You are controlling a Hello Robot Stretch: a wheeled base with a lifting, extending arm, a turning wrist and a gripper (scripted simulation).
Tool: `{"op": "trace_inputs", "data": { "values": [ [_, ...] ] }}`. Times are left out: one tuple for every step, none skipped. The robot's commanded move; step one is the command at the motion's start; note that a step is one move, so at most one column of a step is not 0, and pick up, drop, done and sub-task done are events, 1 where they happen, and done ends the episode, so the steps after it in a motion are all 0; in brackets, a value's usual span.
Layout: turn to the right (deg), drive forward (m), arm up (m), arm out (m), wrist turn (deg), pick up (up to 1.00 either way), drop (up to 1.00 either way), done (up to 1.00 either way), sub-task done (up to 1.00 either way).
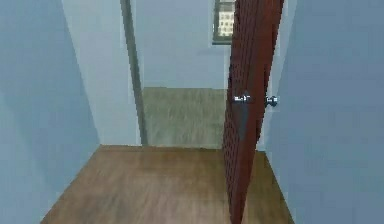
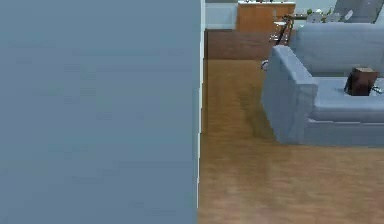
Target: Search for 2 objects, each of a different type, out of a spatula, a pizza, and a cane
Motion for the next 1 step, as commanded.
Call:
{"op": "trace_inputs", "data": {
  "values": [
    [-21.0, 0.0, 0.0, 0.0, 0.0, 0.0, 0.0, 0.0, 0.0]
  ]
}}
